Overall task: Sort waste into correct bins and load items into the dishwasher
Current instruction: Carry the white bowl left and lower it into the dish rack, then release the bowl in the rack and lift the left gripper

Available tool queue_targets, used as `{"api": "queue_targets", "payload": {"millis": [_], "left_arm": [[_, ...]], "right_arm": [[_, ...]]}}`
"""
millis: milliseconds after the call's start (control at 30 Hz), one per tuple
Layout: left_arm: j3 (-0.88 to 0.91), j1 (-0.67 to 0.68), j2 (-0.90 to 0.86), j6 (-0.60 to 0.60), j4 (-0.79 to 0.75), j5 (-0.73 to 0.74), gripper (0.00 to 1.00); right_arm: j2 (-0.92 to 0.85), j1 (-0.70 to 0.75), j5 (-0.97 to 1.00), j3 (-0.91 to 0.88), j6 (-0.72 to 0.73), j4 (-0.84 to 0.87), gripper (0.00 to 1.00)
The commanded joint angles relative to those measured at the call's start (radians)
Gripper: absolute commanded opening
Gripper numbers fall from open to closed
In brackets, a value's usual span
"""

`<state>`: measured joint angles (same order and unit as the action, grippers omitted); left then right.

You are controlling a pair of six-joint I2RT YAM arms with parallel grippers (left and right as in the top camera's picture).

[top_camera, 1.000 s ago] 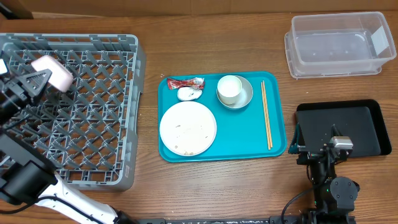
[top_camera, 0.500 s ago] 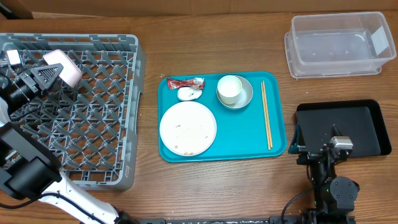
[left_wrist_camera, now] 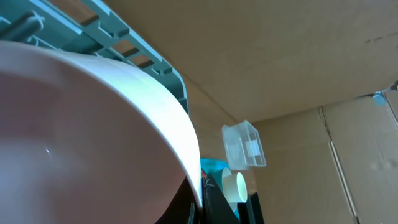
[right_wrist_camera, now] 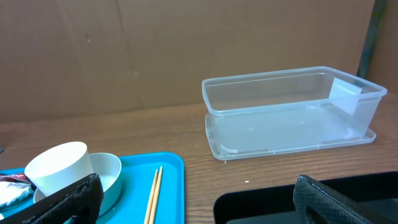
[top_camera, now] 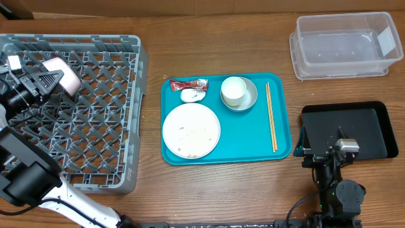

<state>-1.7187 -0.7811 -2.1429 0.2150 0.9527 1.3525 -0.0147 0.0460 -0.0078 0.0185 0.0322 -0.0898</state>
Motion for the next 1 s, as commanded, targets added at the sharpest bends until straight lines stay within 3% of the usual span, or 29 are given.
{"api": "queue_targets", "payload": {"millis": [0, 200, 367, 433, 533, 967], "left_arm": [[0.037, -0.014, 0.005, -0.058, -0.010, -0.134, 0.06], [0.037, -0.060, 0.005, -0.152, -0.008, -0.189, 0.07], [0.037, -0.108, 0.005, -0.167, 0.034, -0.208, 0.56], [0.037, -0.127, 0.005, -0.203, 0.051, -0.240, 0.87], [0.032, -0.149, 0.005, -0.220, 0.087, -0.278, 0.93], [-0.206, -0.277, 0.010, -0.238, 0.315, -0.290, 0.90]], "right_arm": [[0.012, 0.005, 0.007, -0.011, -0.003, 0.006, 0.99], [0.012, 0.005, 0.007, -0.011, -0.003, 0.006, 1.00], [0.012, 0.005, 0.007, -0.011, -0.003, 0.006, 1.00], [0.012, 0.005, 0.007, -0.011, -0.003, 0.006, 1.00], [0.012, 0.005, 0.007, -0.011, -0.003, 0.006, 1.00], [0.012, 0.005, 0.007, -0.011, -0.003, 0.006, 1.00]]}}
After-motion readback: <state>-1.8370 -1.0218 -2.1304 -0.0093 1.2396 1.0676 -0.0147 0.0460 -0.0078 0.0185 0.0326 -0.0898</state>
